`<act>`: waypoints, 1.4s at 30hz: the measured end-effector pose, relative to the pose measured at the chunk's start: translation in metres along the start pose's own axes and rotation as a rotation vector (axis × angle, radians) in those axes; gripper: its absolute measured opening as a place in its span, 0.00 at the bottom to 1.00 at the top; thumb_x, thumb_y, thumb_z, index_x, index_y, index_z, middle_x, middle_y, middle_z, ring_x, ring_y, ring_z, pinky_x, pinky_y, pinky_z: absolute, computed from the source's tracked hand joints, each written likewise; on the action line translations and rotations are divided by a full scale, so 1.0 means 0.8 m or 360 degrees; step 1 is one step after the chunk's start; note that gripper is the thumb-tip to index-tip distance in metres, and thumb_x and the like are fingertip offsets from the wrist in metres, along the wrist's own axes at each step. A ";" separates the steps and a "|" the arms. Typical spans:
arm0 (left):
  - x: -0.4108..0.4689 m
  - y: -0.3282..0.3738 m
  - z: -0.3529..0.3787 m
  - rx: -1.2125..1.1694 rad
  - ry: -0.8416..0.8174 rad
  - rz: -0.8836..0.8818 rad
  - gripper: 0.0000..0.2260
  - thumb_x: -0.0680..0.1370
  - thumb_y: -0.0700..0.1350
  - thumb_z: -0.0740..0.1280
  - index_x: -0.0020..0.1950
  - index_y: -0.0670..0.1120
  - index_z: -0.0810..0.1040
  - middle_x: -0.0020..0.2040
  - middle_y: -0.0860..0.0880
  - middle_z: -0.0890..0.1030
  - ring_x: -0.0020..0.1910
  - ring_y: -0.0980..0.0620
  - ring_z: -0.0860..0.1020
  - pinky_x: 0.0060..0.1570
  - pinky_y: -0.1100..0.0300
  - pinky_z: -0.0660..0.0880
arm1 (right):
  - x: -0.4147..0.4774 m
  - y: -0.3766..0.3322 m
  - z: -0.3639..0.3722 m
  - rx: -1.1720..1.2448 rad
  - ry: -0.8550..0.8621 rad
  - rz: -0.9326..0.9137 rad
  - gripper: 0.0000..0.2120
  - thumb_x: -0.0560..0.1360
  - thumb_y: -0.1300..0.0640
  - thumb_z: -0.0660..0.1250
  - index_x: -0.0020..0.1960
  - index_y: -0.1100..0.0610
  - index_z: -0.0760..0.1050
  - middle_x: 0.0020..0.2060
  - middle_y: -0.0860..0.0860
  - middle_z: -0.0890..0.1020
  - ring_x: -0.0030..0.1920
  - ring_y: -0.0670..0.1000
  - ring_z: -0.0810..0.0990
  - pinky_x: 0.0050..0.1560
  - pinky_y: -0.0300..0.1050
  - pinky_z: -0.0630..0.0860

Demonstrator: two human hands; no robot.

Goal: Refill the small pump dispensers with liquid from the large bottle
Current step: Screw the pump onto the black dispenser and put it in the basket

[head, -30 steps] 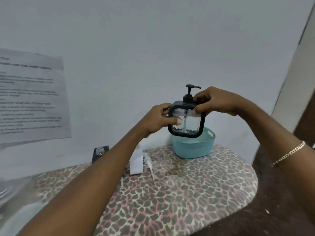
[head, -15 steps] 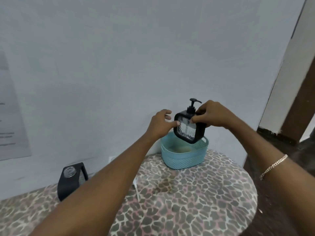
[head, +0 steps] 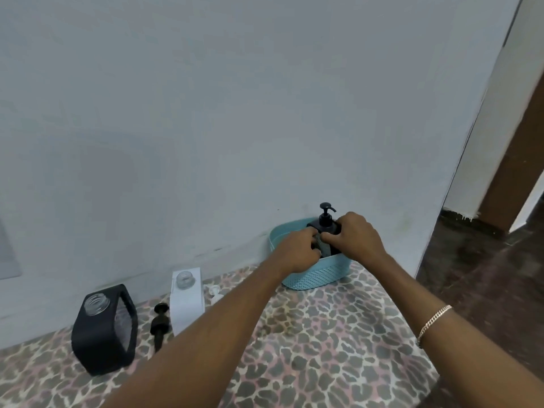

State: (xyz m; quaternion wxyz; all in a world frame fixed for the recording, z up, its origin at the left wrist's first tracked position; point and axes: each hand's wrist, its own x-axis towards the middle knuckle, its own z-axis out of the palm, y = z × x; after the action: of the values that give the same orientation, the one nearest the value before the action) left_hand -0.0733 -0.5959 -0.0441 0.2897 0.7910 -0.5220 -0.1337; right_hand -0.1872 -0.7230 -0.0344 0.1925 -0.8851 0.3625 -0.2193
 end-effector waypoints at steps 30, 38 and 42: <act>-0.014 0.014 -0.005 0.0167 -0.0128 0.0001 0.16 0.83 0.40 0.61 0.71 0.41 0.73 0.57 0.41 0.80 0.54 0.40 0.79 0.48 0.54 0.71 | -0.017 -0.006 0.009 -0.0194 -0.0133 0.0223 0.28 0.78 0.35 0.68 0.65 0.58 0.76 0.66 0.61 0.69 0.67 0.65 0.67 0.57 0.52 0.70; -0.110 0.016 -0.039 -0.0113 0.0340 0.0134 0.32 0.80 0.53 0.73 0.81 0.44 0.68 0.76 0.45 0.73 0.74 0.48 0.73 0.73 0.50 0.72 | -0.066 -0.022 -0.016 0.0389 0.0011 0.0053 0.15 0.75 0.42 0.75 0.42 0.51 0.75 0.50 0.56 0.73 0.45 0.56 0.76 0.37 0.44 0.67; -0.193 0.003 -0.039 -0.0223 0.0497 0.0120 0.32 0.79 0.57 0.73 0.80 0.48 0.70 0.75 0.50 0.74 0.72 0.54 0.75 0.71 0.53 0.75 | -0.129 -0.058 -0.021 0.0532 0.0128 -0.0132 0.21 0.77 0.46 0.74 0.62 0.59 0.79 0.50 0.53 0.74 0.54 0.55 0.77 0.51 0.51 0.75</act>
State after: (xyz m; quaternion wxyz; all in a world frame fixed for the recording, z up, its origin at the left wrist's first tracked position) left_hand -0.1239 -0.4475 -0.0317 0.4266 0.7599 -0.4893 -0.0343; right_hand -0.2364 -0.6207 -0.0226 0.3129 -0.8455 0.2916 -0.3196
